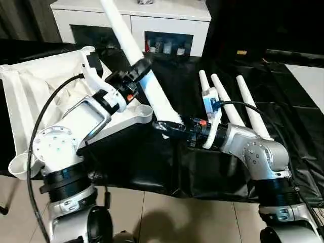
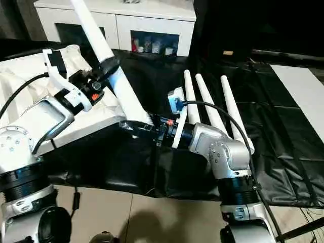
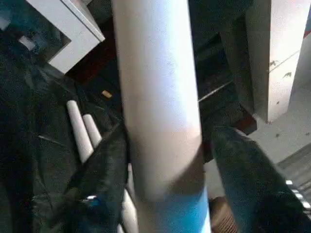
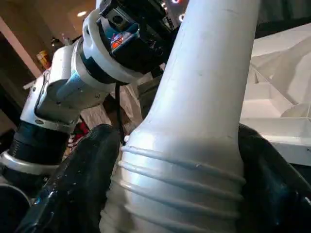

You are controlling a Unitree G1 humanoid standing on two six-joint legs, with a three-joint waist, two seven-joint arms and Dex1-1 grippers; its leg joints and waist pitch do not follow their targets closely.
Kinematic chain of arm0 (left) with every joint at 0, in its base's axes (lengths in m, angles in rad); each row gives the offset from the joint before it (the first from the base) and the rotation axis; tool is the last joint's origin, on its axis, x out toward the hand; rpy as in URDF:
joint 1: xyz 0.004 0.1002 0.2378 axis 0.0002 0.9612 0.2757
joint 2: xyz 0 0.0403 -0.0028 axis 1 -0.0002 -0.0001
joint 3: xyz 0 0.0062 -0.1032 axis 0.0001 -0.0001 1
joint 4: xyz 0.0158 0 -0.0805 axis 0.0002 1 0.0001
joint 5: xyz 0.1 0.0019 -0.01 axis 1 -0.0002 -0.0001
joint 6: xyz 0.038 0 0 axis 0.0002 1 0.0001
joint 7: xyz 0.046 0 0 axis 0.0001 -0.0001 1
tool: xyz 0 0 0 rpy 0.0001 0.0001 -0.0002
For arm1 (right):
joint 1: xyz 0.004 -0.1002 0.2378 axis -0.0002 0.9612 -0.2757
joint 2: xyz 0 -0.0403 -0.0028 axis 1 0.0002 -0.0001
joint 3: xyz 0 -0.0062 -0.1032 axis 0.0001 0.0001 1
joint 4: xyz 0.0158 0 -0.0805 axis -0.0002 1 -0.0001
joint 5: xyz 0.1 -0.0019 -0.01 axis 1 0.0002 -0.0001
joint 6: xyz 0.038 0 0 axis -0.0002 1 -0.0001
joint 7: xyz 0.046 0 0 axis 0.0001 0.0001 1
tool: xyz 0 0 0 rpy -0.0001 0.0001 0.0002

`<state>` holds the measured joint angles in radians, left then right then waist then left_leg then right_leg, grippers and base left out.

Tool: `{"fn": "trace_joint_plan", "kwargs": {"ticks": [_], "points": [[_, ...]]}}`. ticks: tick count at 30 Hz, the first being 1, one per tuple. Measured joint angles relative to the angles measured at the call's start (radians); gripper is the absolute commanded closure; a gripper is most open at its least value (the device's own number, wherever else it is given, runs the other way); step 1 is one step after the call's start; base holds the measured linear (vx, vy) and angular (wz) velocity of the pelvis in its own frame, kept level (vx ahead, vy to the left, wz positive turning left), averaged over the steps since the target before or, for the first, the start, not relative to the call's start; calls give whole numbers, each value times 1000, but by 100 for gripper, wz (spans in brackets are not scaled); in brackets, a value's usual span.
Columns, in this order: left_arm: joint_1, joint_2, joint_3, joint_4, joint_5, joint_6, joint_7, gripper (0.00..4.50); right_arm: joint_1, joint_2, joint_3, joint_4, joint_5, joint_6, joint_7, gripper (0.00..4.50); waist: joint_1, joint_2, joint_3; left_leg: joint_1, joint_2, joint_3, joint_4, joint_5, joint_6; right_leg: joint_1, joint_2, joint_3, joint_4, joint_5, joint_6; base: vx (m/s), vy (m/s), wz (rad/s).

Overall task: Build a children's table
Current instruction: Pick table leg

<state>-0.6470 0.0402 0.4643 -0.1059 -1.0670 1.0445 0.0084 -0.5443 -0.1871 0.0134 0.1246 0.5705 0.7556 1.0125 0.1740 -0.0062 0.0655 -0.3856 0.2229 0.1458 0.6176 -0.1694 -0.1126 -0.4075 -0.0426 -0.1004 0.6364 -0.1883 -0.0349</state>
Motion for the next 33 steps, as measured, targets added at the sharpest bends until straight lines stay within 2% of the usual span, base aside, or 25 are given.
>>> {"fn": "trace_joint_plan", "kwargs": {"ticks": [7,18,19,21,28,31,32,33], "points": [[11,30,-36,-7,6,1,-31,249,0,-16,29,0,-17,-6,3,147,0,0,0,0,0,0,0,0,0,0,0,0,0,0,0,0,0,0],[30,89,-116,-46,24,0,-112,264,0,-50,56,8,-34,-20,13,168,-1,0,0,0,0,0,0,0,0,0,0,0,0,0,0,0,0,0],[30,96,-126,-47,27,-1,-121,229,0,-54,62,8,-37,-22,15,168,-1,0,0,0,0,0,0,0,0,0,0,0,0,0,0,0,0,0],[30,98,-130,-47,33,-1,-136,194,0,-59,66,8,-43,-24,21,169,-1,0,0,0,0,0,0,0,0,0,0,0,0,0,0,0,0,0],[30,107,-165,-45,39,-7,-161,147,0,-61,106,8,-55,-27,35,171,-1,0,0,1,0,0,0,0,0,0,0,0,0,0,0,0,0,0],[30,108,-169,-34,50,-18,-161,113,0,-61,116,8,-61,-29,36,172,-1,0,0,1,0,0,0,0,0,0,0,0,0,0,0,0,0,0],[30,109,-169,-33,53,-21,-161,165,0,-61,116,11,-64,-31,36,173,-1,0,0,1,0,0,0,0,0,0,0,0,0,0,0,0,0,0],[30,113,-170,-33,59,-21,-161,173,0,-61,116,15,-65,-37,38,173,-1,0,0,1,0,0,0,0,0,0,0,0,0,0,0,0,0,0]]}}
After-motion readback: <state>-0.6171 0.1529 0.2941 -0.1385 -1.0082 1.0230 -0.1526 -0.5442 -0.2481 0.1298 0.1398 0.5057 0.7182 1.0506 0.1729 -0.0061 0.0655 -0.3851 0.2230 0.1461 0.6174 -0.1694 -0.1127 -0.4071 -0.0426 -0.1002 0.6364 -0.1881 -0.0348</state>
